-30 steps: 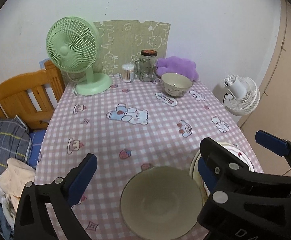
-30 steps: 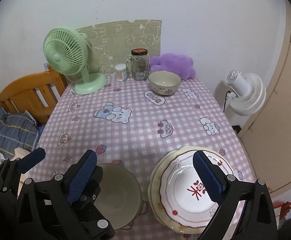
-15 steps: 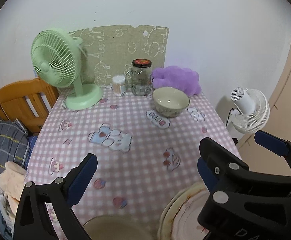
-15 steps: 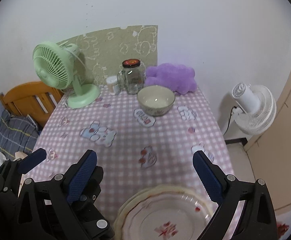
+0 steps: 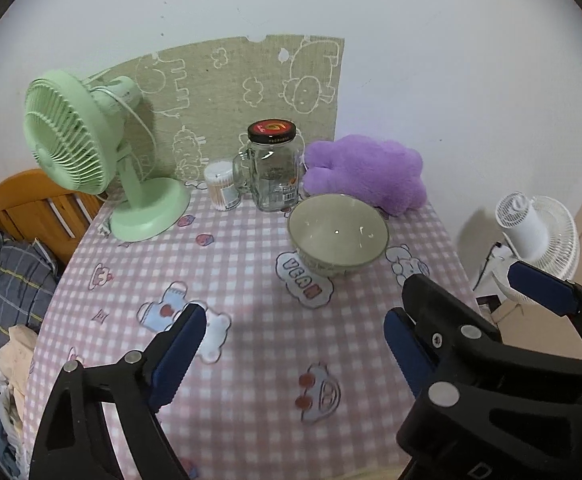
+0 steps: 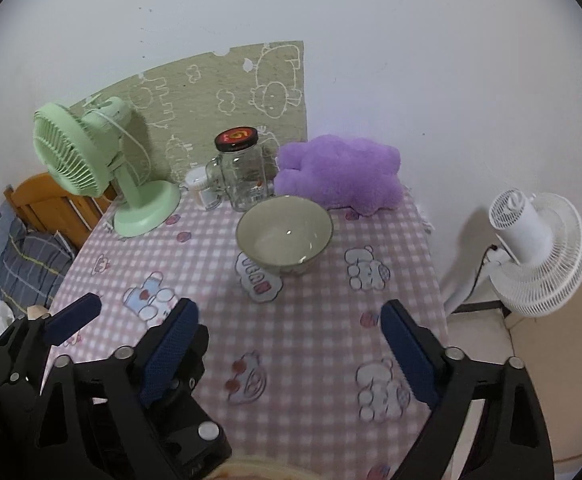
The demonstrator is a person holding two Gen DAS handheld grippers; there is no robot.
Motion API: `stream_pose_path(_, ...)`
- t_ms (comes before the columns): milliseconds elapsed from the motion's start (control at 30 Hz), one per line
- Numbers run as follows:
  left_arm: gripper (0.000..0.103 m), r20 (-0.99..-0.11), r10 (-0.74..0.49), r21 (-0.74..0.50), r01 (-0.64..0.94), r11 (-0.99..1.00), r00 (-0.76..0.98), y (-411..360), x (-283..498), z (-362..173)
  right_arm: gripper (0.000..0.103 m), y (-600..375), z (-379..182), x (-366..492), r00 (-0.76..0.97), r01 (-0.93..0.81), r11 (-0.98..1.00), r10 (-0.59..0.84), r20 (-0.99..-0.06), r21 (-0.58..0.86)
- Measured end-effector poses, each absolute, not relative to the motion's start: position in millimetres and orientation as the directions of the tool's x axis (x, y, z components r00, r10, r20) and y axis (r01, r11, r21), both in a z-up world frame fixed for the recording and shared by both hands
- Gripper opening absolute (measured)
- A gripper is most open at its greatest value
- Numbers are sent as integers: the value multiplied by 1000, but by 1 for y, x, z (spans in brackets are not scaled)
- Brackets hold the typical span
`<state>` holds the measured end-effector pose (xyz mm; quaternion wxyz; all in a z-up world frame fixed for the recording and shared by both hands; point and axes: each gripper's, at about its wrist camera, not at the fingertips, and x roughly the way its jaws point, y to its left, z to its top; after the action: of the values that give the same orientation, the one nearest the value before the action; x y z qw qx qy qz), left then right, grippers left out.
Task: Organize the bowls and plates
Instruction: 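Move both grippers to the cream bowl beside the purple plush, then close both grippers on the cream bowl rim and lift it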
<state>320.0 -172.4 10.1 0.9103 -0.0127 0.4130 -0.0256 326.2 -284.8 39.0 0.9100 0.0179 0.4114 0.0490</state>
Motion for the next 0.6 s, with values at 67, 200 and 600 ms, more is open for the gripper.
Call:
stream_pose_path(67,86,-751,-43,-34,27,999,659,-178,334,6,91,-290,35,339,656,-79,994,110,-747,78)
stream_pose_path(200,76,-756,-12,-5,13,1000,654,-187,364,-3,91,-298,25,368,656,-86,993,119,-746,83)
stream_pose_path(600,66,-784,27,-1,-45,999,621,-195,447,-46,85,-312,-18,459,643,-36,989,132,-754,143)
